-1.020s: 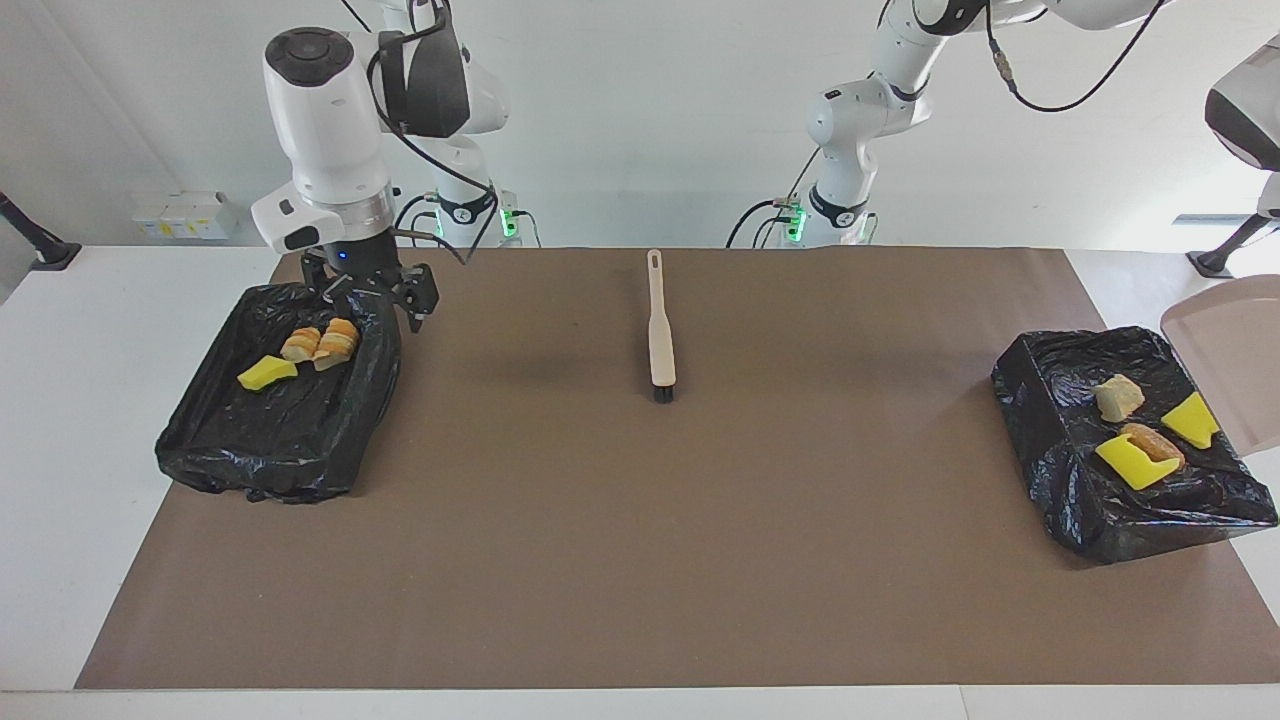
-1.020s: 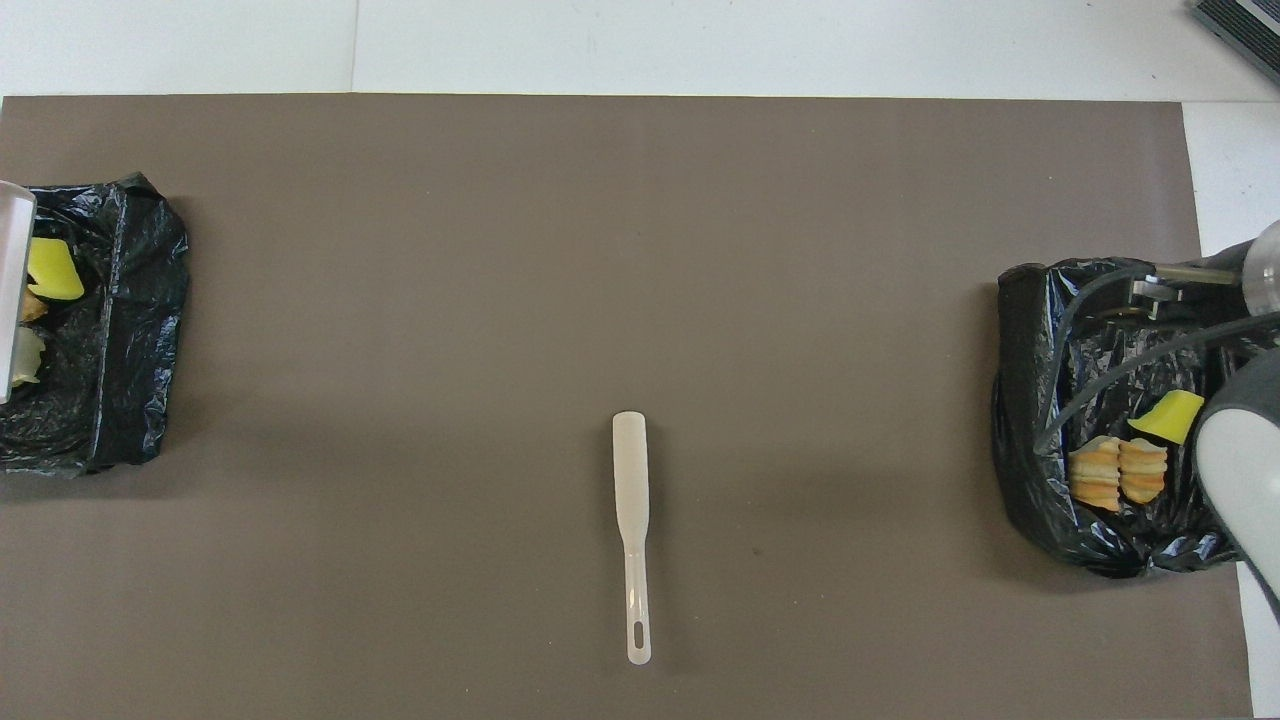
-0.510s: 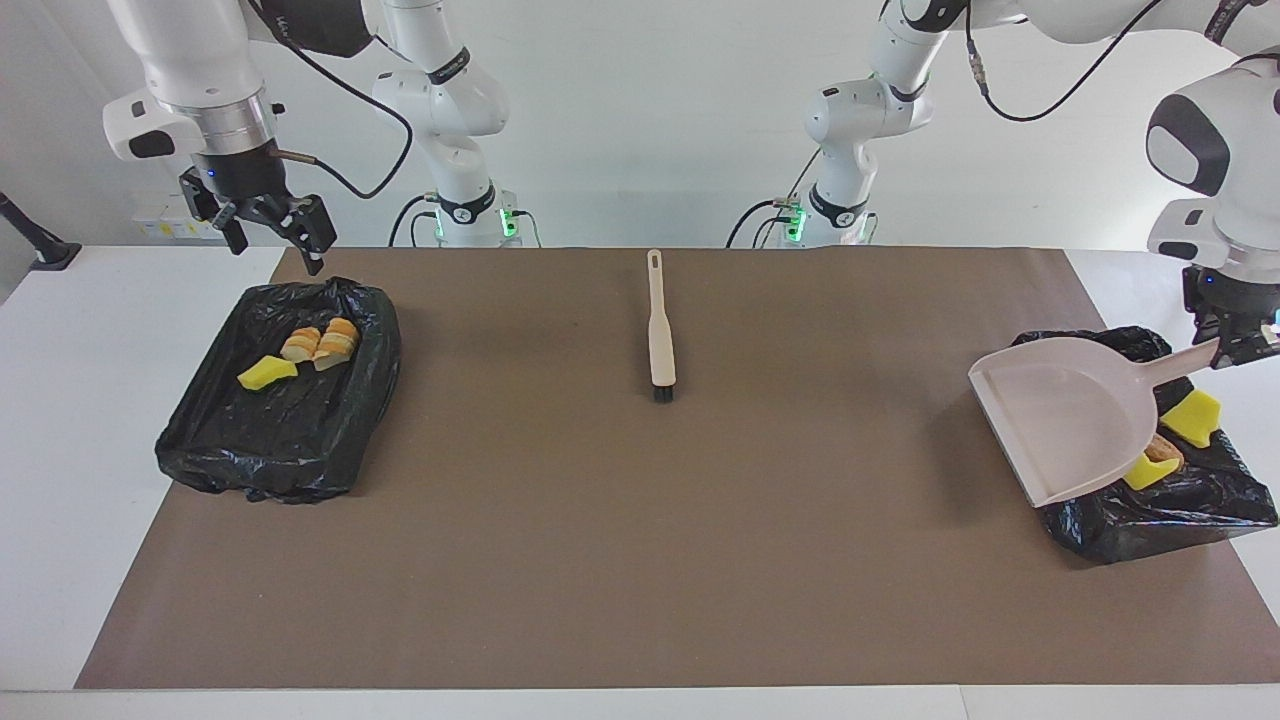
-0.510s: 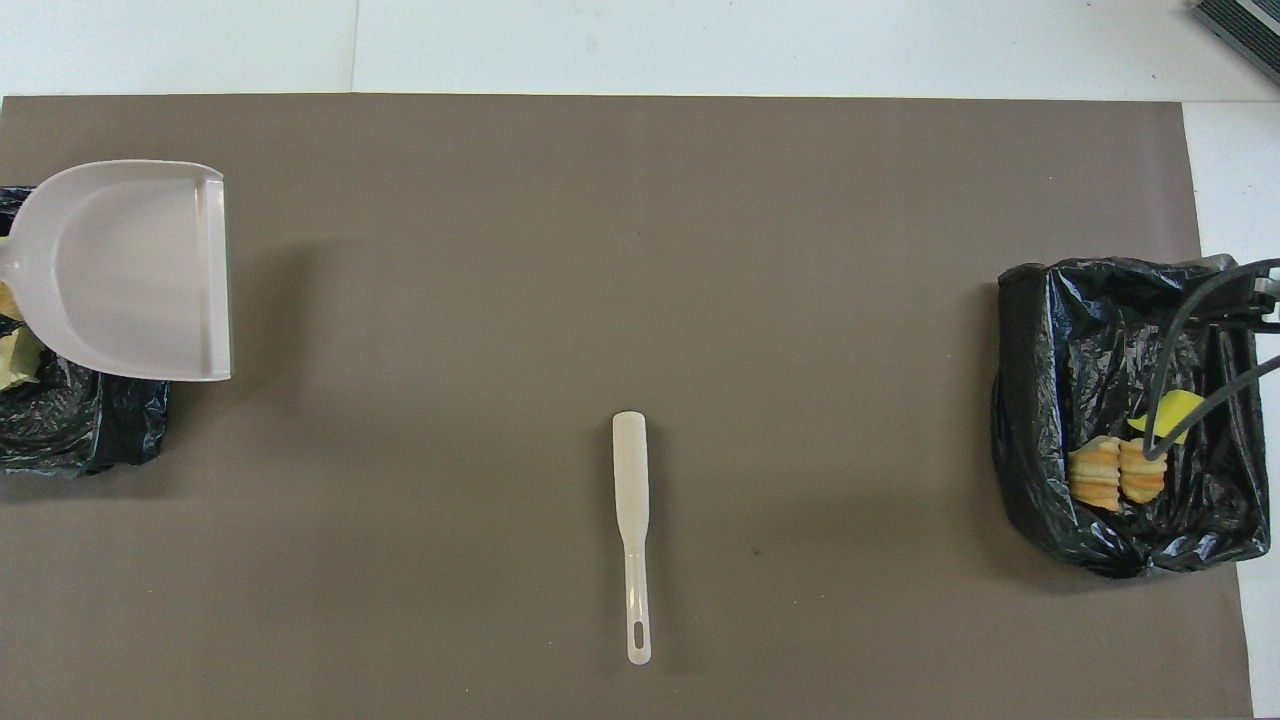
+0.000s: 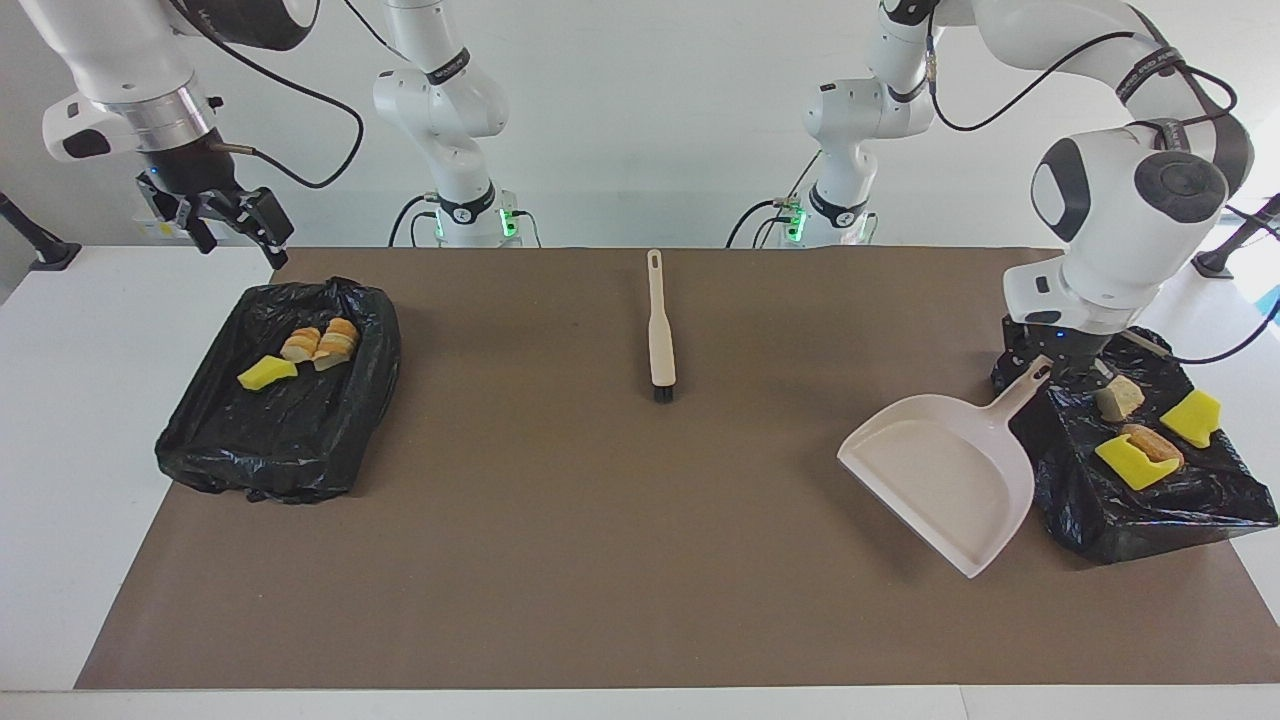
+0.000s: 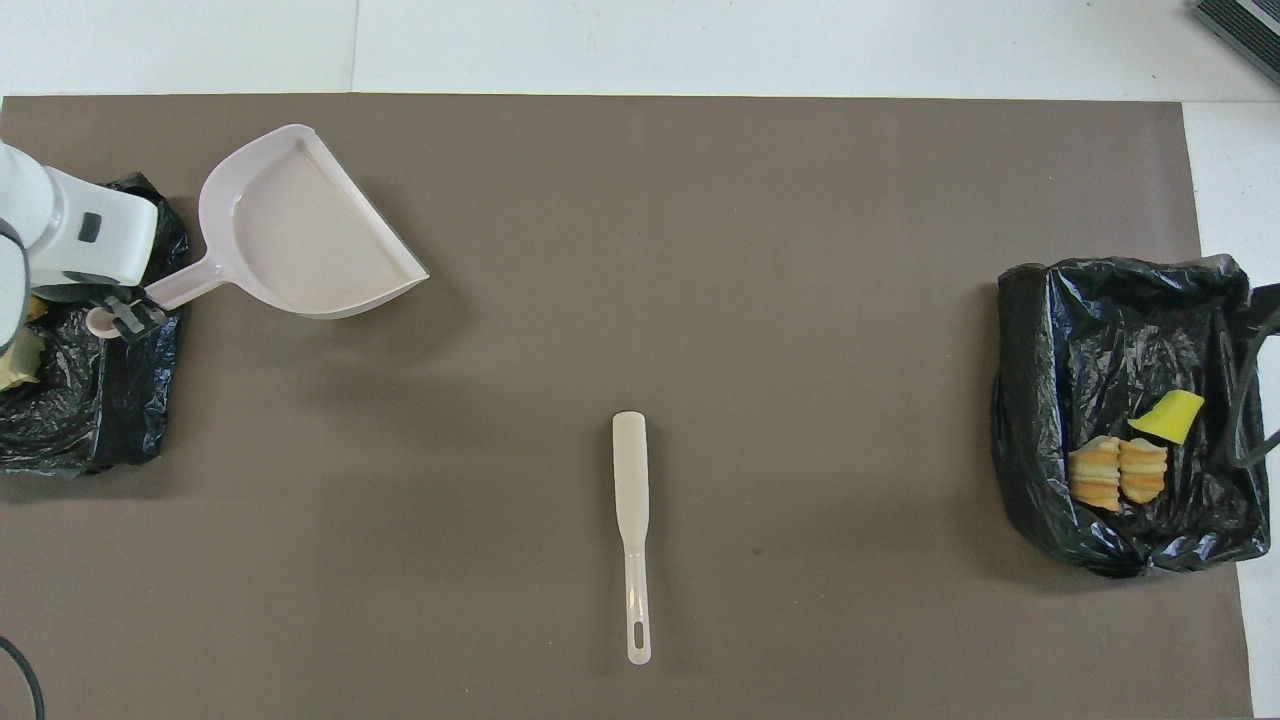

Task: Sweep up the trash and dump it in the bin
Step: 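Lift the emptied dustpan from the bin and carry it with the left gripper, then set the dustpan down beside the brush and release it with the left gripper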

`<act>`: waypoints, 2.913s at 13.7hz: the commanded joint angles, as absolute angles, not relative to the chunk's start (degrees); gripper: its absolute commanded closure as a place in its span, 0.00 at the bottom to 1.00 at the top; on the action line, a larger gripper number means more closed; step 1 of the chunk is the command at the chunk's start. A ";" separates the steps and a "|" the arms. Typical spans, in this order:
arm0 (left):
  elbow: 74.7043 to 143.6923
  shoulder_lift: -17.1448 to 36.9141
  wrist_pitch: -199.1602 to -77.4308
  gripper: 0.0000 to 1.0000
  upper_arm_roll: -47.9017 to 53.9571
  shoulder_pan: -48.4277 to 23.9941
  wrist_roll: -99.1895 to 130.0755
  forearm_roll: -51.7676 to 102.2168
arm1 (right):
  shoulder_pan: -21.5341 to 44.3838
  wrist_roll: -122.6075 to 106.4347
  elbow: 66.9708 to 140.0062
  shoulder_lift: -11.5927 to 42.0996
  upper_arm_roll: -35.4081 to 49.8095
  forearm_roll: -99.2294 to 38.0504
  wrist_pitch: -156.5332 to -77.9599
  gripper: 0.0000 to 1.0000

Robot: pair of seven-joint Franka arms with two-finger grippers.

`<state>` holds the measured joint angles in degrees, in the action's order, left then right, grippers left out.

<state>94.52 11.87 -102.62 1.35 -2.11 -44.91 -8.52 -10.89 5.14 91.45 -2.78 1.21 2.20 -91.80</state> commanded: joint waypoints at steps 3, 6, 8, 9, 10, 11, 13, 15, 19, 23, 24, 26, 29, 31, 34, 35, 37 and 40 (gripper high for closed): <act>100.02 11.16 -106.77 1.00 0.53 -11.84 -14.46 -1.16 | -6.61 3.51 92.46 -5.09 3.51 0.96 -81.32 0.00; 99.93 13.88 -111.95 1.00 0.61 -19.22 5.40 0.26 | -5.54 3.43 92.46 -5.54 3.43 -0.35 -81.20 0.00; 99.58 15.63 -115.91 1.00 0.62 -23.45 14.28 3.32 | -5.62 2.99 94.21 -5.62 3.34 -0.08 -90.66 0.00; 99.23 17.12 -117.93 1.00 0.62 -25.90 18.07 4.47 | -5.62 3.25 94.57 -5.54 3.08 -0.09 -94.36 0.00; 99.23 17.92 -120.91 1.00 0.62 -27.93 21.50 4.57 | -5.97 3.60 94.40 -5.28 2.73 0.52 -94.66 0.00; 99.23 18.28 -122.24 1.00 0.62 -28.91 23.80 5.01 | -7.11 3.52 94.31 -5.27 2.81 0.35 -94.66 0.00; 98.97 19.68 -124.53 1.00 0.62 -33.03 28.19 6.85 | -7.12 3.52 94.31 -5.27 2.99 0.18 -94.66 0.00; 99.05 20.04 -125.07 1.00 0.62 -34.88 32.15 6.94 | -6.68 3.52 94.31 -5.27 3.34 -0.17 -94.57 0.00; 99.66 20.48 -125.77 1.00 0.62 -36.65 36.11 6.94 | -7.38 3.60 94.31 -5.19 3.25 0.44 -94.57 0.00; 99.76 20.48 -126.30 0.48 0.62 -36.39 36.21 6.94 | -6.42 3.69 94.39 -4.92 2.38 0.88 -93.70 0.00; 99.67 20.48 -126.21 0.19 0.62 -36.21 36.47 6.94 | -5.72 3.69 94.39 -4.92 2.03 0.88 -93.34 0.00; 99.67 20.13 -125.95 0.00 0.62 -35.86 36.39 6.94 | -2.31 3.69 94.39 -4.83 -1.21 0.97 -93.34 0.00; 99.32 18.99 -124.29 0.00 0.53 -33.94 35.77 6.94 | 1.14 3.69 94.31 -4.92 -5.18 1.05 -93.08 0.00; 97.92 18.72 -121.74 0.00 0.53 -30.52 35.07 6.86 | 4.81 3.69 94.39 -4.92 -8.68 1.05 -92.90 0.00; 96.59 18.11 -117.26 0.00 0.44 -25.16 28.60 6.86 | 4.83 3.60 94.22 -5.18 -9.05 0.79 -92.90 0.00; 96.59 17.58 -115.51 0.00 0.35 -23.31 24.39 6.86 | 4.83 3.60 94.22 -5.19 -8.70 0.53 -92.90 0.00; 96.59 16.97 -112.25 0.00 0.18 -18.13 14.98 6.86 | 5.27 3.52 94.22 -5.19 -8.53 0.00 -92.90 0.00; 96.59 16.61 -110.58 0.00 0.09 -12.59 7.76 6.24 | 5.19 3.52 94.22 -5.27 -8.53 -0.09 -92.90 0.00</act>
